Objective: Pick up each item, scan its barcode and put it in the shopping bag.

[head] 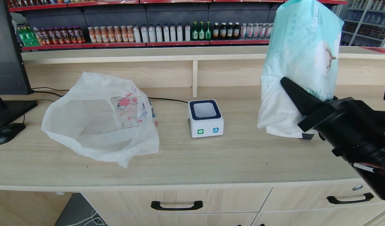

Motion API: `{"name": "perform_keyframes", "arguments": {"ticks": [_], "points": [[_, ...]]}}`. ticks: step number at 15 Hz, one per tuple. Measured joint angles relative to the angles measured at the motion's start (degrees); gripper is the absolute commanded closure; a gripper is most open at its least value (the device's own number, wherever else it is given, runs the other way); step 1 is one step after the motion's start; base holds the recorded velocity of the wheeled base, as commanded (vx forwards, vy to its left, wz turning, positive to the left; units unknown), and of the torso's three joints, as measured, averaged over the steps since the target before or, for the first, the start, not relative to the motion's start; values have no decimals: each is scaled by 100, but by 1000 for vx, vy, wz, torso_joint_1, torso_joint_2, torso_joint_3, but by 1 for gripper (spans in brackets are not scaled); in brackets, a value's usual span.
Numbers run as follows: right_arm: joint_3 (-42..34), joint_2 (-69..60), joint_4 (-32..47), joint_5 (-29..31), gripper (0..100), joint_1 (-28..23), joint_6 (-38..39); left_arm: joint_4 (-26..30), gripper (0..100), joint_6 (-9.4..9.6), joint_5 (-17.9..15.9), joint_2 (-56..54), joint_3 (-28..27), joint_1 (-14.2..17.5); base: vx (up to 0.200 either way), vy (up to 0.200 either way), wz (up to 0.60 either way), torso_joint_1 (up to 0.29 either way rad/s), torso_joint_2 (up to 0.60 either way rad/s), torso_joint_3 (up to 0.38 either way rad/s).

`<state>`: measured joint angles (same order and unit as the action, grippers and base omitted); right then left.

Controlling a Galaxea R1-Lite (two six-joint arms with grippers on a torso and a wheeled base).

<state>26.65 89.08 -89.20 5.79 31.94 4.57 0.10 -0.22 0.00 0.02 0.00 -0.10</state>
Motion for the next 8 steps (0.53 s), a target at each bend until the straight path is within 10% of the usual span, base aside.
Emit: {"name": "perform_keyframes", "arguments": {"ticks": [8], "points": [[1282, 1250, -68, 1103, 100, 850, 5, 0, 0, 0, 0, 0, 0, -1, 0, 0, 0, 0, 0, 0]]}}
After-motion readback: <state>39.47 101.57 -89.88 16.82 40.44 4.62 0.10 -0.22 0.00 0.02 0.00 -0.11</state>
